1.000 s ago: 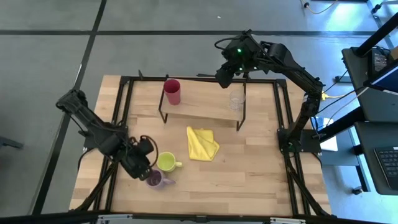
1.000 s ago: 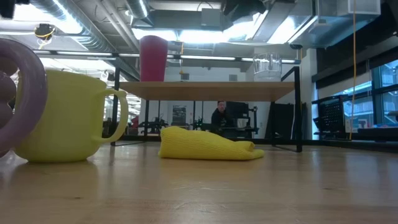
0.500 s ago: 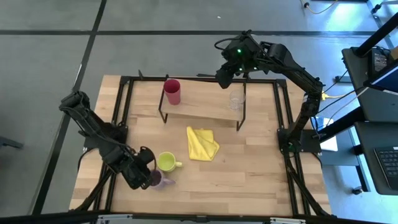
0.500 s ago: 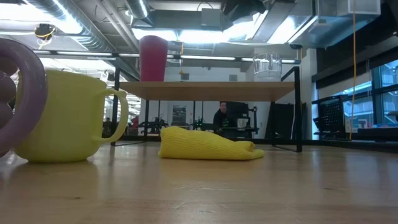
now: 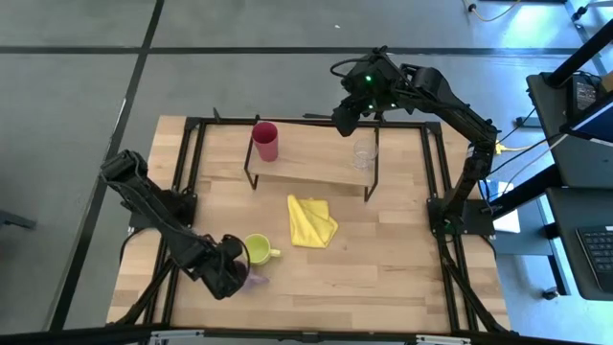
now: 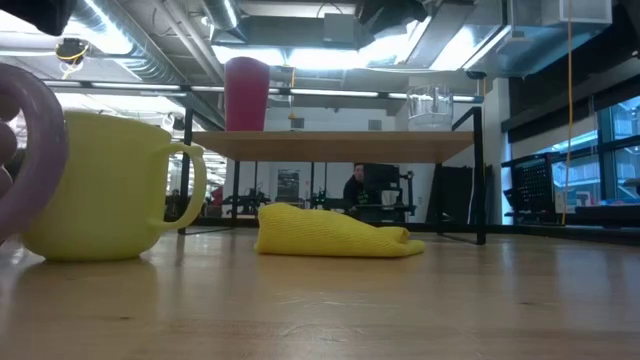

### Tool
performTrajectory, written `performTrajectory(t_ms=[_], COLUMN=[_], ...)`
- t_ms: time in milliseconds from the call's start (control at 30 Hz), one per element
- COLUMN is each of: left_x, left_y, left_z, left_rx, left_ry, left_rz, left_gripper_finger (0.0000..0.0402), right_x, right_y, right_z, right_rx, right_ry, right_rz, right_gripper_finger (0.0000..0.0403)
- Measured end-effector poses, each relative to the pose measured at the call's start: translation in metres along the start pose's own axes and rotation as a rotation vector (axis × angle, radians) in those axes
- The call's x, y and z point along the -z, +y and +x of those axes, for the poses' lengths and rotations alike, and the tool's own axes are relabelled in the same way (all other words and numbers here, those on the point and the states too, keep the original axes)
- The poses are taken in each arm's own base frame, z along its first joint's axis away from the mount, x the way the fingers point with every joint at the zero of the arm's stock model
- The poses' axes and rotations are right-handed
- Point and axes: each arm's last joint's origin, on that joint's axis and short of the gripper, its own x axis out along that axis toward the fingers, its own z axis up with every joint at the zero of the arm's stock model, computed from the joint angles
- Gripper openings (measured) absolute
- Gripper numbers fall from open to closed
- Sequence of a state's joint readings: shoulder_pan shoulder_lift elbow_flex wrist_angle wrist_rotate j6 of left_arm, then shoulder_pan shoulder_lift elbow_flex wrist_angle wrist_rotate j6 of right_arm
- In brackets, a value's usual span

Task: Stack small to large cups/mugs on shelf
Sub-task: Put the purple mug near the pink cup on the shelf

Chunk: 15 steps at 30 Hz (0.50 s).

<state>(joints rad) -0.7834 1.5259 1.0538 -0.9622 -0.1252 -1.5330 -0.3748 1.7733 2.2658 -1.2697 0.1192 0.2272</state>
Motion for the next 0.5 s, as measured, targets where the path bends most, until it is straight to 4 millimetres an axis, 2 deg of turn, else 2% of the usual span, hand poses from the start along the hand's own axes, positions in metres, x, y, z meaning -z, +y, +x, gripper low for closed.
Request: performTrajectory(t_ms=[100,267,500], left_x=[-0.0003,-0.0016,-0.0059], left_y=[0.0,0.0038,0.005], left_z=[0.0002,0.0002,-0.0054], left_rx=[-0.001,-0.039,-0.05], left_ry=[0.006,0.005,0.009], left_rz=[0.019,0.021,0.06], left_gripper_finger=[0.0105,0.0026,0.0025], right_x=[0.0,0.0005,0.0048], right_y=[0.0,0.0002,-0.0008], right_z=[0.0,0.0,-0.0002], right_rx=[0.0,-0.007,0.003], right_ry=[0.0,0.006,0.051], right_rz=[0.0,-0.001,-0.006], right_gripper_finger=[0.0173,0.0173,0.0173])
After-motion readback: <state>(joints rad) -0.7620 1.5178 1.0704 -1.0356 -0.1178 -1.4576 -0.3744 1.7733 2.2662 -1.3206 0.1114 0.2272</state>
